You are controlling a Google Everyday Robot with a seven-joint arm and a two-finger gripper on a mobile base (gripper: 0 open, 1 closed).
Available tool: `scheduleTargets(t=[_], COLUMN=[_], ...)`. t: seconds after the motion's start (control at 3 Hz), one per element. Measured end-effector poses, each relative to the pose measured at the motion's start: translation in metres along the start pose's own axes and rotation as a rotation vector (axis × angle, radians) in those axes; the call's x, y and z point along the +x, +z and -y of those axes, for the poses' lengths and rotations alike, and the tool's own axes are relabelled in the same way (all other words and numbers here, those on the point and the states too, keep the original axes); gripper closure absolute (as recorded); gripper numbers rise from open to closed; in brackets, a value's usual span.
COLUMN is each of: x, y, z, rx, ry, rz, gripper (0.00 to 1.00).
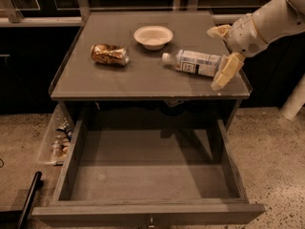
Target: Place blue plastic bottle into top drawer
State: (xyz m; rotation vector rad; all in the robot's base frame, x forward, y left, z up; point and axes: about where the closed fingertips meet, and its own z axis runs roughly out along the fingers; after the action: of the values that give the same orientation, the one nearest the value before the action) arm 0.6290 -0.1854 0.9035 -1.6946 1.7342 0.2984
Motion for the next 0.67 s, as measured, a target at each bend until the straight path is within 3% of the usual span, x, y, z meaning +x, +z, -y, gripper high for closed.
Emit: scheduleTargets(t=[0.33, 0.67], x=[0.013, 0.019], y=[0.014, 0.024], z=[0.012, 0.024], rx=[-0.005, 0.04], ry=[0.051, 0.099], rz=[0.041, -0.019], gripper=[0.0, 0.0])
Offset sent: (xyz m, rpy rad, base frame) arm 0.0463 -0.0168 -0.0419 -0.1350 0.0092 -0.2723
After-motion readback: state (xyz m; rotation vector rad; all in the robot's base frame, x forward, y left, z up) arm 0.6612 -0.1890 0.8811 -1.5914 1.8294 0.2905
